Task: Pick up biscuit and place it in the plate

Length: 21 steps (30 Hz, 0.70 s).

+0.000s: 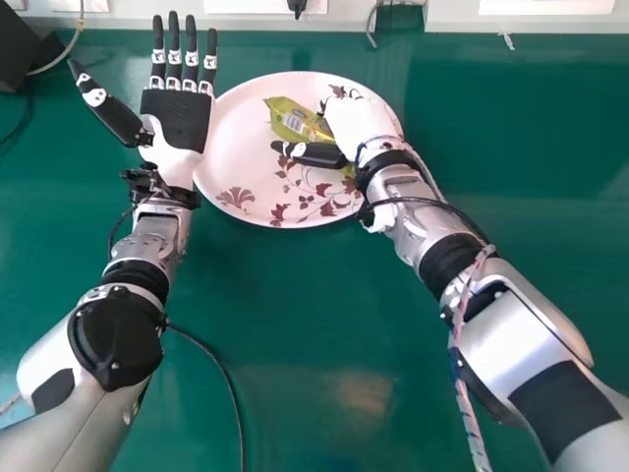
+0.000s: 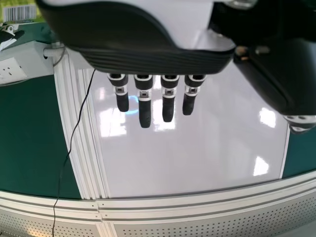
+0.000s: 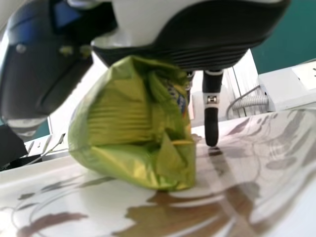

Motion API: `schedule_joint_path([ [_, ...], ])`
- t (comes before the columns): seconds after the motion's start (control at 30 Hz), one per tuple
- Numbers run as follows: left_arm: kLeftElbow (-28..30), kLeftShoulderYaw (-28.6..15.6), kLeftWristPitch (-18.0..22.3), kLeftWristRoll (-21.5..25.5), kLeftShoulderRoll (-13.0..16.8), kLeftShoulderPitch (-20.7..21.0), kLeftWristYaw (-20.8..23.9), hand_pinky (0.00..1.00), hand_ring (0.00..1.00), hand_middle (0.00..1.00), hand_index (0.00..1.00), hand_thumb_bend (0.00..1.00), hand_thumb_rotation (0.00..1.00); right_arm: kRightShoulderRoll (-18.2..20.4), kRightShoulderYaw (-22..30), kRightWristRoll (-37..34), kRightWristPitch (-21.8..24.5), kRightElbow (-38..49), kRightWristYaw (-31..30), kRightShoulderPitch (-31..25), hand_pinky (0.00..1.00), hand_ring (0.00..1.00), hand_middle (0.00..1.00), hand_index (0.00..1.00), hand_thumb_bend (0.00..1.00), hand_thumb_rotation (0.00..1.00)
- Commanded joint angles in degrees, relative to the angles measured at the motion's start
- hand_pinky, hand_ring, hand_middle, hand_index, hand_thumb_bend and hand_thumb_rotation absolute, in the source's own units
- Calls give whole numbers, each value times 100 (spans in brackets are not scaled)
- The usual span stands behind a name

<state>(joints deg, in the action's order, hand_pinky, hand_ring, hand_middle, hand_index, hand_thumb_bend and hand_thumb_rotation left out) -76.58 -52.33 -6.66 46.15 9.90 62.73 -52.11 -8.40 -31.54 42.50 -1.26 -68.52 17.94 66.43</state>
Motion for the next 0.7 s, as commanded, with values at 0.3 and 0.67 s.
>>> schedule_joint_path([
  [0.3, 26, 41, 33, -32, 7, -36, 34, 100, 91, 97, 100, 95, 31, -156, 49, -49, 128, 175, -212, 75, 51, 58, 67, 64, 100, 33],
  [0.67, 25, 39, 0, -25, -5, -35, 57, 100, 92, 98, 100, 97, 36, -441, 76, 12, 401, 610, -358, 5, 52, 59, 68, 64, 100, 32],
])
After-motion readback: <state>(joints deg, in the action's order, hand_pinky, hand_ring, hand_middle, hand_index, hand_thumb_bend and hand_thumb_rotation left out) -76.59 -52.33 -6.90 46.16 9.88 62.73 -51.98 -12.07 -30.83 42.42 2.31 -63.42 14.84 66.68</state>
